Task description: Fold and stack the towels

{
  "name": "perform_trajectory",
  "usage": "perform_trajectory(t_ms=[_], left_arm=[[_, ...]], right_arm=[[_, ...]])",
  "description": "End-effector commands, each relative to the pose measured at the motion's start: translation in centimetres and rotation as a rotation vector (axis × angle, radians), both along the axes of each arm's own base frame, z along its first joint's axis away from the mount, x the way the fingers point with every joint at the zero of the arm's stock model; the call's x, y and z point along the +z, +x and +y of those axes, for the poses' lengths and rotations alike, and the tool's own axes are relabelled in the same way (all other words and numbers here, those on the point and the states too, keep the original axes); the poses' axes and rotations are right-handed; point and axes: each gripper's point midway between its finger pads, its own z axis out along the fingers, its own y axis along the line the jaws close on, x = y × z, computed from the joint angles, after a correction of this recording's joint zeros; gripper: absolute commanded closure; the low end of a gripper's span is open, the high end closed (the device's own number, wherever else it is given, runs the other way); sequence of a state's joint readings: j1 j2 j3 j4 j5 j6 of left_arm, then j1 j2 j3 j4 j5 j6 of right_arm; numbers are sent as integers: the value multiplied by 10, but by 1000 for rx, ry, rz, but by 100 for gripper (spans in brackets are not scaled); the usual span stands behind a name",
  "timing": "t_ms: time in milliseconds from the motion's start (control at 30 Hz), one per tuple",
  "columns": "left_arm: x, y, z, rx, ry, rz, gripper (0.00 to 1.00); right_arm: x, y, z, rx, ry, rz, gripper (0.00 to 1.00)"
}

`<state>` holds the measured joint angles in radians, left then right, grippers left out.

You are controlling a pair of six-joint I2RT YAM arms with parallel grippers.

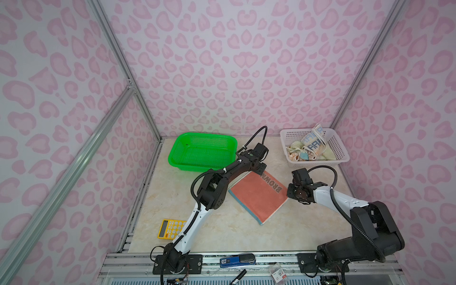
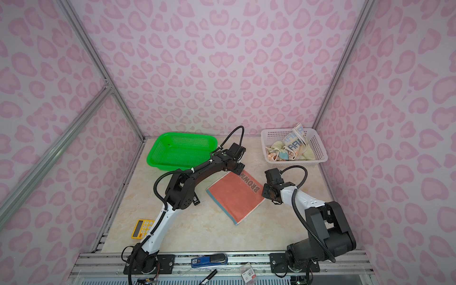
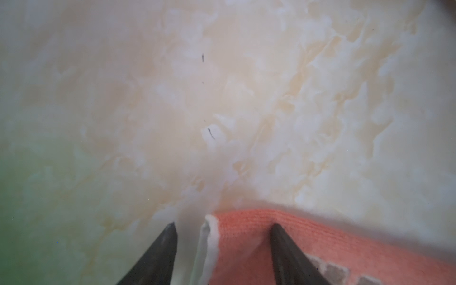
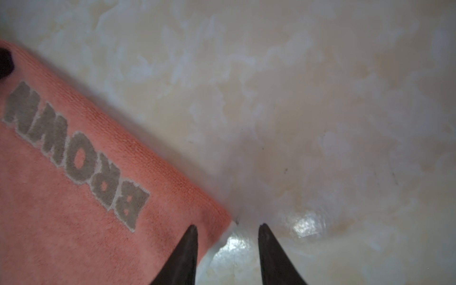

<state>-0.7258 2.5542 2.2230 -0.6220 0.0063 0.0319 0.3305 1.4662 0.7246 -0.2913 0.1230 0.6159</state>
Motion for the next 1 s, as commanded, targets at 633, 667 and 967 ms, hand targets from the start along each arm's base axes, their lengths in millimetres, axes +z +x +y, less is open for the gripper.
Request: perform_trajectory(t_ms=[633,667,967], left_arm=[[-38,-27,0,-51,11,173,73],[-39,-28,-1,-52,9,179,76],[-38,-32,-1,-55,-14,189,97]], right_arm=[[-32,-9,5,6,6,102,85],[-31,-10,5,7,6,102,88],[-28,-12,6,31,3,87,100]])
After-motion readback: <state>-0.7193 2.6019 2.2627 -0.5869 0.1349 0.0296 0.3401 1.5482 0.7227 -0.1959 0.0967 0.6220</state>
